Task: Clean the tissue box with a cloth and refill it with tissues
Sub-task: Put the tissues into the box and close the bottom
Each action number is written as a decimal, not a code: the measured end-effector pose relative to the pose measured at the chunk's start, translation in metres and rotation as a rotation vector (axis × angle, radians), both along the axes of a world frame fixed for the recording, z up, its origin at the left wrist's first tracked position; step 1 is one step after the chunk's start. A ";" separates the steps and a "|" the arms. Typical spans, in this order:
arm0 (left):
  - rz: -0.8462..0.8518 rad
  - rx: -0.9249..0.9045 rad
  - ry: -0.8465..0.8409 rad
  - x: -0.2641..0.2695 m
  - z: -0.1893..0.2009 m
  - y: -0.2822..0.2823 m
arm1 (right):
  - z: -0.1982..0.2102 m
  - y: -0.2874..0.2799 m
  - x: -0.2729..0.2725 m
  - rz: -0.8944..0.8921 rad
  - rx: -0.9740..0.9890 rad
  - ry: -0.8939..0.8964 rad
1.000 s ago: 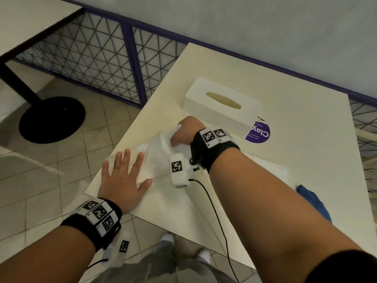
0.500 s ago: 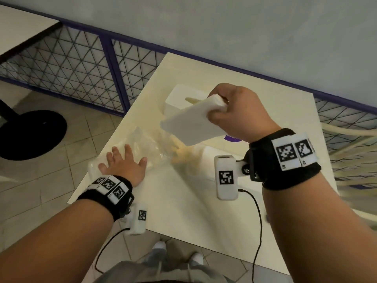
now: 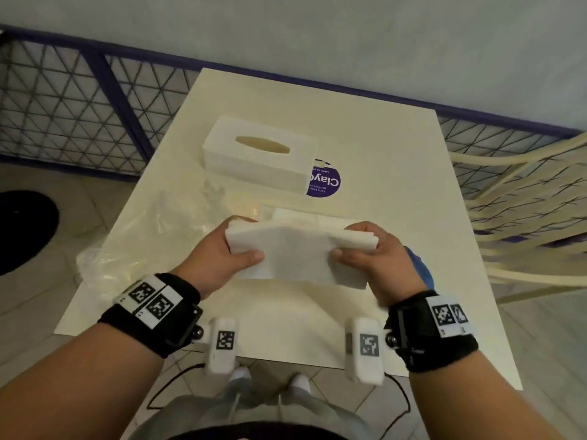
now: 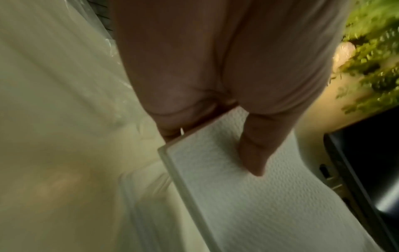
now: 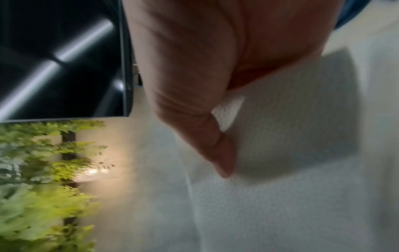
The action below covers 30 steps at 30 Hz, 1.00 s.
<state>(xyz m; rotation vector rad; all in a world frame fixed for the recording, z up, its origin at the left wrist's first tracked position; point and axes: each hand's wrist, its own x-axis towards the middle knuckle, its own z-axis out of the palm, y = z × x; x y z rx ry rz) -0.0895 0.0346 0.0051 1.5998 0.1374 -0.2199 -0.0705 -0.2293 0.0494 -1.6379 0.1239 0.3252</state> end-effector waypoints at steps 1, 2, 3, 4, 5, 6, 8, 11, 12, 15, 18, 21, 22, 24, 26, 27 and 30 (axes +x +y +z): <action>0.004 0.045 0.013 -0.002 -0.005 -0.004 | -0.011 -0.005 -0.006 -0.013 -0.021 -0.005; 0.001 0.041 0.003 -0.005 -0.010 -0.008 | -0.021 -0.010 -0.011 -0.024 -0.037 -0.012; -0.017 0.051 0.003 -0.007 -0.015 -0.010 | -0.031 -0.013 -0.016 -0.027 -0.032 -0.024; -0.018 0.068 0.002 -0.010 -0.020 -0.012 | -0.040 -0.014 -0.020 -0.035 -0.022 -0.029; -0.023 0.093 0.011 -0.014 -0.026 -0.014 | -0.049 -0.015 -0.024 -0.038 -0.018 -0.027; -0.025 0.111 0.015 -0.017 -0.032 -0.014 | -0.058 -0.016 -0.027 -0.041 -0.025 -0.018; -0.042 0.155 0.051 -0.022 -0.043 -0.018 | -0.073 -0.017 -0.032 -0.046 -0.054 0.004; -0.062 0.269 0.076 -0.023 -0.059 -0.021 | -0.086 -0.018 -0.035 -0.054 -0.153 0.003; -0.064 0.338 0.065 -0.022 -0.061 -0.022 | -0.086 -0.019 -0.035 -0.060 -0.179 -0.007; -0.024 0.432 0.041 -0.008 -0.050 -0.028 | -0.073 -0.019 -0.027 -0.117 -0.162 -0.017; 0.043 0.425 -0.006 0.022 -0.024 -0.036 | -0.053 -0.025 0.003 -0.233 -0.085 -0.023; 0.092 0.313 0.020 0.053 -0.007 -0.047 | -0.042 -0.032 0.040 -0.313 -0.193 -0.022; 0.099 0.311 0.037 0.061 -0.007 -0.049 | -0.040 -0.034 0.050 -0.312 -0.271 -0.019; 0.113 0.345 0.062 0.071 -0.010 -0.053 | -0.038 -0.035 0.062 -0.289 -0.385 0.004; 0.121 0.395 0.084 0.075 -0.016 -0.054 | -0.041 -0.035 0.067 -0.270 -0.432 0.019; 0.116 0.430 0.093 0.076 -0.019 -0.055 | -0.043 -0.034 0.068 -0.257 -0.451 0.029; 0.091 0.523 0.110 0.075 -0.026 -0.055 | -0.049 -0.034 0.069 -0.202 -0.503 0.067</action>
